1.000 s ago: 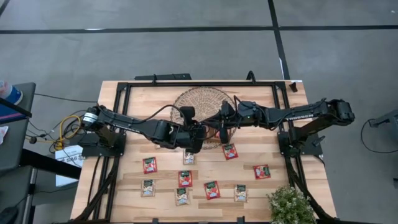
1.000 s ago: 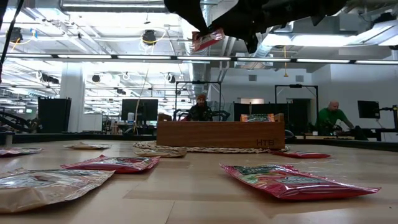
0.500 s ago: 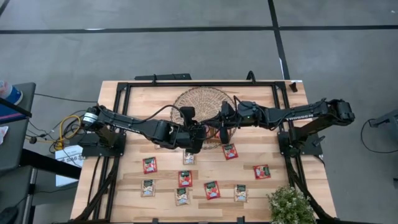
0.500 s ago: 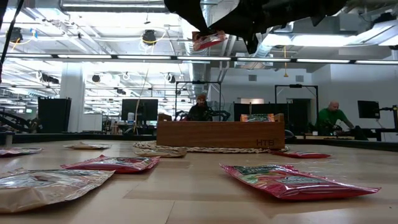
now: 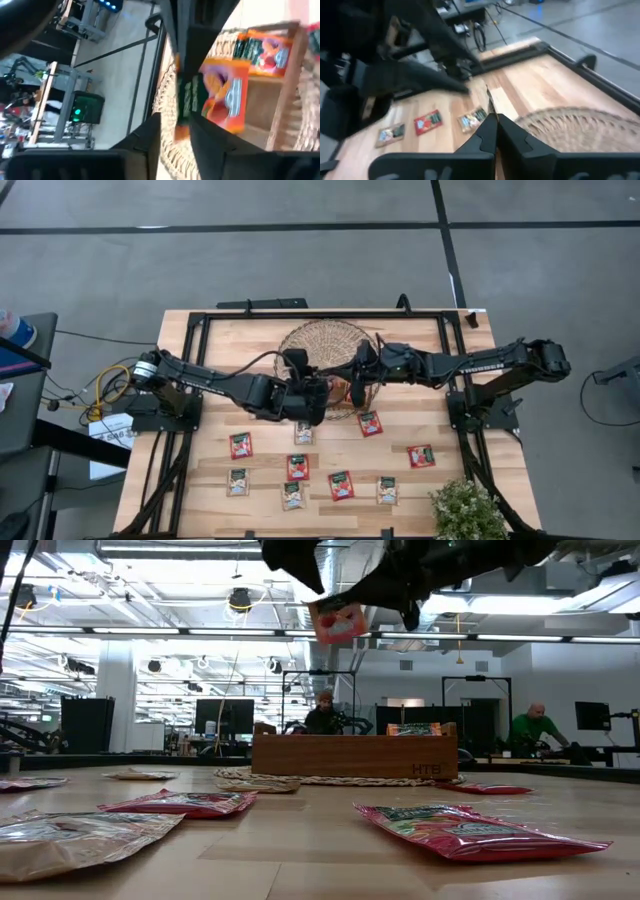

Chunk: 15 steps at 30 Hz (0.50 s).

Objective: Pick & Place Tea
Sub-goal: Put the orange tea bag into the right section of the wooden organizer

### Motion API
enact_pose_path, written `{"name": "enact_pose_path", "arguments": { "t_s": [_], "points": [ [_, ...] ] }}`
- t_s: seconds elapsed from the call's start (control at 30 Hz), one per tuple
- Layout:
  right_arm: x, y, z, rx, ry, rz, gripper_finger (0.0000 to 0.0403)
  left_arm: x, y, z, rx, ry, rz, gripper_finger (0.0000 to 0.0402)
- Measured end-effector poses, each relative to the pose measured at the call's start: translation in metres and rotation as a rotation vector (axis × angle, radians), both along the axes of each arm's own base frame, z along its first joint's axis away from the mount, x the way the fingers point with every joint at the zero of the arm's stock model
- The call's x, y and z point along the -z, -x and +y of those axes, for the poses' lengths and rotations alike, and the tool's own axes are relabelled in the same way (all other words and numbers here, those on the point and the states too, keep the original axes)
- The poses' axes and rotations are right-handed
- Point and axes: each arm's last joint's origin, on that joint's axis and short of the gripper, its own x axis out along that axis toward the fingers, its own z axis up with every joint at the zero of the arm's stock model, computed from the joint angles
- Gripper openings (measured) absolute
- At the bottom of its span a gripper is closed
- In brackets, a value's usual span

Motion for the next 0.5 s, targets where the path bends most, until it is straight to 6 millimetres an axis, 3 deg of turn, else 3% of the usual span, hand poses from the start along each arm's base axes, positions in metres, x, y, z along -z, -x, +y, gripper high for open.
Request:
{"name": "enact_pose_path", "arguments": {
  "t_s": [0.17, 0.37, 0.5],
  "points": [
    [0.0, 0.012, -0.002, 0.073, 0.017, 0.09, 0.0, 0.007, 0.018, 0.007, -0.148, -0.066, 0.062, 0.0152],
    [-0.009, 0.038, -0.005, 0.159, 0.046, 0.19, 0.0, 0.018, 0.044, 0.01, -0.325, 0.222, 0.152, 0.0177],
    [-0.005, 0.058, -0.002, 0.191, 0.032, 0.193, 0.0, 0.019, 0.05, 0.008, -0.407, 0.278, 0.133, 0.0179]
  ]
}}
